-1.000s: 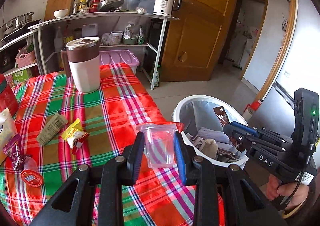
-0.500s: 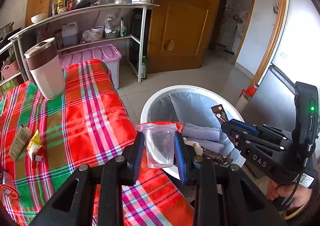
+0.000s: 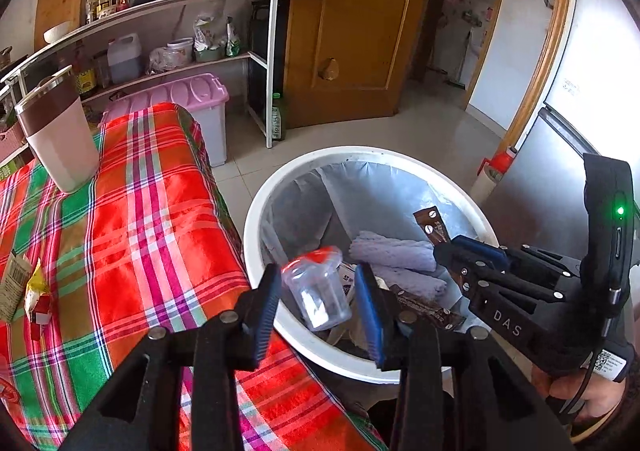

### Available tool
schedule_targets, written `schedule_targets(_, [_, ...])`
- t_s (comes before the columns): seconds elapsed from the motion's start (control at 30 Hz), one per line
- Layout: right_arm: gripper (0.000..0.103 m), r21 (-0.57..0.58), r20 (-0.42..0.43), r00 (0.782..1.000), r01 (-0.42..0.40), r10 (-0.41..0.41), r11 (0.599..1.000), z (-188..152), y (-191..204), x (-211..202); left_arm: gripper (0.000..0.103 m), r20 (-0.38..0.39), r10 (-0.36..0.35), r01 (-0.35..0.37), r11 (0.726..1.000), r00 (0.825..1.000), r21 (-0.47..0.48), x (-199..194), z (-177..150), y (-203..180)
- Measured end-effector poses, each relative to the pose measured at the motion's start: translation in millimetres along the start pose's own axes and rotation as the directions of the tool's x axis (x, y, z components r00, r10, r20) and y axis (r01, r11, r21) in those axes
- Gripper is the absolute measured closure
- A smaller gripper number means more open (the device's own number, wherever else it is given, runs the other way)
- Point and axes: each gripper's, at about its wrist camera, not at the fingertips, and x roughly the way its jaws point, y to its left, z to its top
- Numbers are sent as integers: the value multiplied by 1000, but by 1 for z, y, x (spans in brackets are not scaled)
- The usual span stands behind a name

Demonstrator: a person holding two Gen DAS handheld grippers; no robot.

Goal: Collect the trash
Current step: 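Carry the wrapper and plastic cup over the bin and open both tools, then move both open tools back over the table items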

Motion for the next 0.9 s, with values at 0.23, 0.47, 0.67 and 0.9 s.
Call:
schedule_targets(0.23, [69, -1, 4, 1000, -3, 3, 1000, 0, 5, -3, 39, 13, 15, -15, 999, 1000, -35, -9, -2, 15])
schedule_targets(0.47, [55, -25, 29, 999, -26, 27, 999, 1, 24, -12, 36, 48, 57, -54, 996, 997, -64, -29, -8, 38])
schedule_targets(0.67, [54, -38, 38, 998, -57, 58, 998, 2, 44, -18, 34, 69, 98, -92, 991, 993, -94, -47, -19, 60])
schedule_targets(0.9, [49, -83, 46, 993, -101, 105, 991, 1, 74, -23, 32, 84, 159, -145, 978, 984, -150, -70, -35, 93])
